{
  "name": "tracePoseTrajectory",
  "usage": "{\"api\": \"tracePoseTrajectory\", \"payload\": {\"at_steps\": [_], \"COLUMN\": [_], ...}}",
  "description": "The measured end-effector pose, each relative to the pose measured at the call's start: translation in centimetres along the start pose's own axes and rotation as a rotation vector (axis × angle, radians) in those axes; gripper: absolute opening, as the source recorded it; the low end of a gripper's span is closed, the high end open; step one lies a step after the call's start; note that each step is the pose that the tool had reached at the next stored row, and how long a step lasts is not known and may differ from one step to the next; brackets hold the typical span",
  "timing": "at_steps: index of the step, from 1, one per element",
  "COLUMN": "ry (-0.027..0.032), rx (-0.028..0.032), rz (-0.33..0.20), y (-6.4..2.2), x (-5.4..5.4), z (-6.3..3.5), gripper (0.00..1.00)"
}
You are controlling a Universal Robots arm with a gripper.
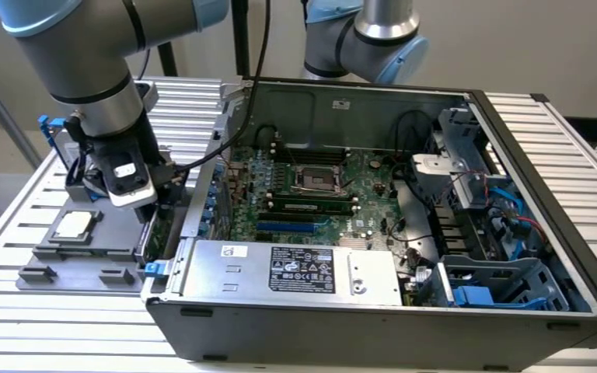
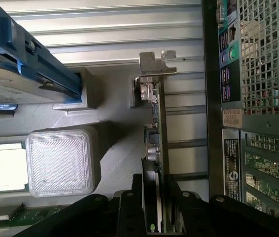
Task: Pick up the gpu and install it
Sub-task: 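Pick up the gpu and move the gpu toward the slot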
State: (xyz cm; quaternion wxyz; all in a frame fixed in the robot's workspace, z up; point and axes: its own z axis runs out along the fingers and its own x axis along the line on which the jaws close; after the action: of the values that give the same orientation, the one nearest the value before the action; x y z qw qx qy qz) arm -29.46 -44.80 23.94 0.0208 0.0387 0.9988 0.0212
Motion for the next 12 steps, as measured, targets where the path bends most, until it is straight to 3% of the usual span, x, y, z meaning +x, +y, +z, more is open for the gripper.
{"api": "tracePoseTrajectory", "payload": {"at_steps": [5, 12], "ry": [0.0001, 0.0006], "rx": [0.0002, -0.0006], "rz": [0.000, -0.016], "y": [0.02, 0.02], "x": [0.01, 0.01], "z": [0.03, 0.04], "gripper": [0.27, 0.27]}}
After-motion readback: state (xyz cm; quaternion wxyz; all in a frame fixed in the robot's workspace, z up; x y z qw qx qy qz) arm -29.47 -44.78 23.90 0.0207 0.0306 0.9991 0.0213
